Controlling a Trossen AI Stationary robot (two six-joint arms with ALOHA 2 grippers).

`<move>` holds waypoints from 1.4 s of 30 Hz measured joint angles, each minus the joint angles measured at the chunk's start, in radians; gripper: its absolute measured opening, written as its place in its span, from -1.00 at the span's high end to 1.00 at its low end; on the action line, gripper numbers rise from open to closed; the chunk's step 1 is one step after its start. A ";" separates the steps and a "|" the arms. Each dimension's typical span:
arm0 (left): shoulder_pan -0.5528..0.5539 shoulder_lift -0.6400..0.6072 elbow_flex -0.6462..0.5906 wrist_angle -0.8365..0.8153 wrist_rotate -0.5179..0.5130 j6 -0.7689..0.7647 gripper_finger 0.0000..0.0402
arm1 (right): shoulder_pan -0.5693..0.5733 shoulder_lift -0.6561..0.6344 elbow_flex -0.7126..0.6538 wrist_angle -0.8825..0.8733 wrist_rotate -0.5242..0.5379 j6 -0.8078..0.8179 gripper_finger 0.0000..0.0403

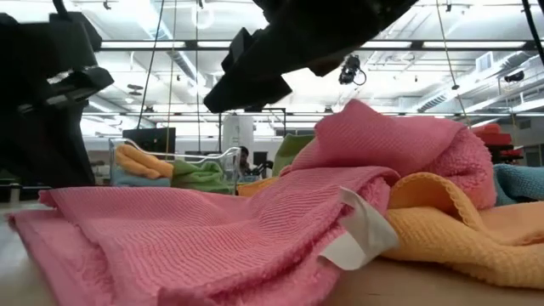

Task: Fold microfiber towels
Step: Fold the left pink microfiber towel

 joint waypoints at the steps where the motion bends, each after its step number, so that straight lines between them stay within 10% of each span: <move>1: -0.006 0.000 0.006 -0.003 0.000 0.006 0.66 | 0.000 0.000 0.000 -0.006 0.002 0.000 -0.08; 21: -0.048 0.094 0.068 -0.060 0.000 0.112 0.01 | 0.133 -0.023 -0.001 -0.071 0.317 0.055 -0.08; 42: -0.052 0.092 0.070 -0.087 0.130 -0.121 0.22 | 0.209 0.110 0.085 -0.110 0.424 0.066 -0.04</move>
